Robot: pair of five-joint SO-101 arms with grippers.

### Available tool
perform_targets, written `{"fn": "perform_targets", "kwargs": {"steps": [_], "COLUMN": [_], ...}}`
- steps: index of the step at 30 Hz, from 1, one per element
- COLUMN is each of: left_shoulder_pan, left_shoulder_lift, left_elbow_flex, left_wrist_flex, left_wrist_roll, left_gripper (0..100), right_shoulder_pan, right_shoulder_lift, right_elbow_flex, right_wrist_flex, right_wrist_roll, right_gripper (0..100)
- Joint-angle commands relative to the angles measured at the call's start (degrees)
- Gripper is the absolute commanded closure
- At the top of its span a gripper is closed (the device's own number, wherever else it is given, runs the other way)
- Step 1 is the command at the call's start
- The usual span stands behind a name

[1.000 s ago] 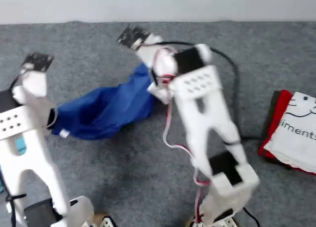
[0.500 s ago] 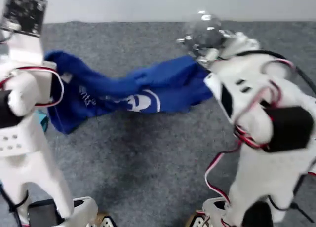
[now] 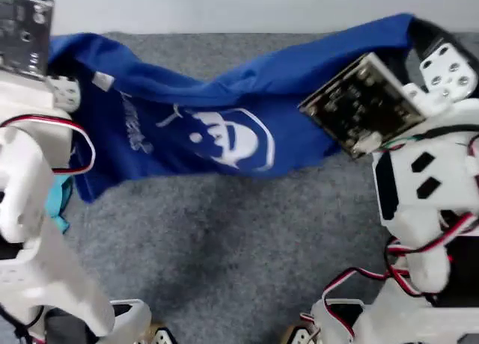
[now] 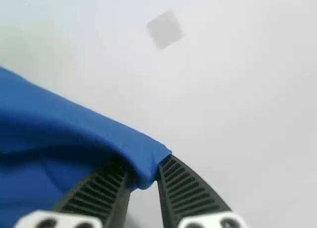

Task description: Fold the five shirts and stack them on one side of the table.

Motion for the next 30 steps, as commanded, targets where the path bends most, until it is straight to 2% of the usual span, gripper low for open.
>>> {"fn": "perform_targets", "kwargs": {"steps": [1,7,10,16,25,30], "left_shoulder_pan": [0.7,-1.0,-1.2,-1.4,-1.4,-1.4], "left_shoulder_lift": [-1.1,-1.3,-1.3,-2.6,-11.8,-17.3], "left_elbow_flex": [-0.3,6.0,6.1,4.3,2.6,2.6], "left_wrist_flex": [1.8,1.9,1.9,1.8,1.8,1.8], "left_wrist_roll": [-3.2,-3.3,-4.3,-11.9,-12.0,-12.0], "left_gripper": [98,98,98,99,99,99], "right_shoulder_pan": [0.8,2.4,2.8,6.6,11.6,14.1], "right_shoulder_lift": [0.5,2.2,2.3,2.2,-4.2,-9.5], "right_elbow_flex": [-2.6,-2.6,-2.6,-2.6,-2.6,-2.6], "right_wrist_flex": [-6.5,-15.3,-15.3,-15.3,-14.9,-8.7], "right_wrist_roll": [3.9,7.0,7.8,7.5,7.4,7.4], "right_gripper": [98.9,98.9,98.9,98.9,98.9,98.9]}}
